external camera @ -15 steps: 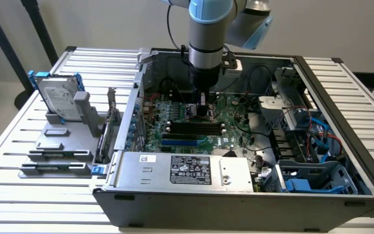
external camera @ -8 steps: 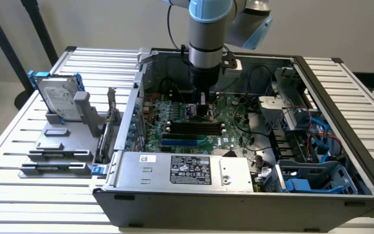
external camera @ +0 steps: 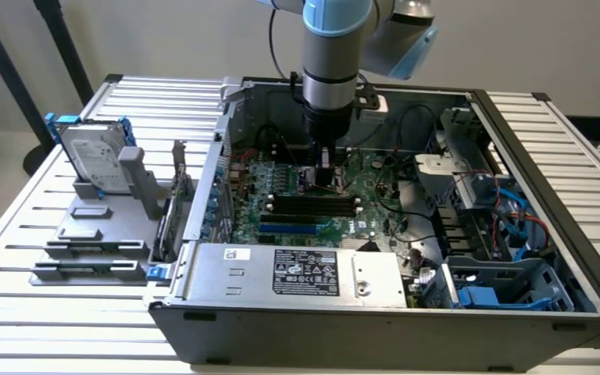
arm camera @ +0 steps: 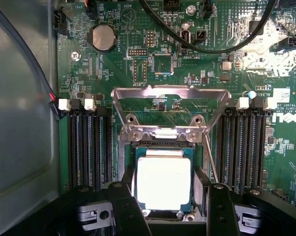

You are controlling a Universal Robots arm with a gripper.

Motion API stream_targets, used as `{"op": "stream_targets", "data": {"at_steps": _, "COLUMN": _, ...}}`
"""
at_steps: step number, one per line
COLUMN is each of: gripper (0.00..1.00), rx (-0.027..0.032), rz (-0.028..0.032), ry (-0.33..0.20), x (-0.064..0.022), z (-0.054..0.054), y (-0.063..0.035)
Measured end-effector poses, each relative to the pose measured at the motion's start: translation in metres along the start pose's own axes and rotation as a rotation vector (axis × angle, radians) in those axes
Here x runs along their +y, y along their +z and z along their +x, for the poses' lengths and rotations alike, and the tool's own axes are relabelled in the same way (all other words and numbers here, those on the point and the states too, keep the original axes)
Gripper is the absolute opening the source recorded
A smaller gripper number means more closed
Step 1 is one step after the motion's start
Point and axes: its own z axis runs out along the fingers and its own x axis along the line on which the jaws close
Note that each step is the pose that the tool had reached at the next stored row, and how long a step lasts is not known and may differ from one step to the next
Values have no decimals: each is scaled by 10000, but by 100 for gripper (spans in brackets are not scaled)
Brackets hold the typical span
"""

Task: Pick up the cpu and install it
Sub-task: 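Place the cpu into insertion slot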

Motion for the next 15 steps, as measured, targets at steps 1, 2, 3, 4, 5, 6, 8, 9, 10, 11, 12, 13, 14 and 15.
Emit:
{"op": "stream_targets", "data": {"at_steps": 1, "gripper": 55, "rx": -21, "rz": -1, "ry": -1, "x": 0, "z": 3, "y": 2}}
{"op": "stream_targets", "data": {"at_steps": 2, "gripper": 55, "rx": -42, "rz": -2, "ry": -1, "x": -1, "z": 6, "y": 4}}
{"op": "stream_targets", "data": {"at_steps": 3, "gripper": 55, "rx": -62, "rz": -2, "ry": -2, "x": 0, "z": 10, "y": 6}}
{"op": "stream_targets", "data": {"at_steps": 4, "gripper": 55, "rx": -84, "rz": -3, "ry": -3, "x": -1, "z": 13, "y": 7}}
{"op": "stream_targets", "data": {"at_steps": 5, "gripper": 55, "rx": -103, "rz": -3, "ry": -4, "x": -1, "z": 17, "y": 9}}
{"op": "stream_targets", "data": {"at_steps": 6, "gripper": 55, "rx": -111, "rz": -3, "ry": -4, "x": -1, "z": 20, "y": 10}}
{"op": "stream_targets", "data": {"at_steps": 8, "gripper": 55, "rx": -122, "rz": -4, "ry": -4, "x": -1, "z": 26, "y": 14}}
{"op": "stream_targets", "data": {"at_steps": 9, "gripper": 55, "rx": -126, "rz": -5, "ry": -5, "x": -1, "z": 28, "y": 16}}
{"op": "stream_targets", "data": {"at_steps": 10, "gripper": 55, "rx": -132, "rz": -4, "ry": -5, "x": -1, "z": 29, "y": 18}}
{"op": "stream_targets", "data": {"at_steps": 11, "gripper": 55, "rx": -137, "rz": -3, "ry": -6, "x": -1, "z": 30, "y": 19}}
{"op": "stream_targets", "data": {"at_steps": 12, "gripper": 55, "rx": -143, "rz": -3, "ry": -6, "x": -2, "z": 30, "y": 22}}
{"op": "stream_targets", "data": {"at_steps": 13, "gripper": 55, "rx": -149, "rz": -2, "ry": -5, "x": -2, "z": 31, "y": 24}}
{"op": "stream_targets", "data": {"at_steps": 14, "gripper": 55, "rx": -154, "rz": -2, "ry": -6, "x": -2, "z": 31, "y": 26}}
{"op": "stream_targets", "data": {"at_steps": 15, "gripper": 55, "rx": -160, "rz": -2, "ry": -6, "x": -2, "z": 32, "y": 28}}
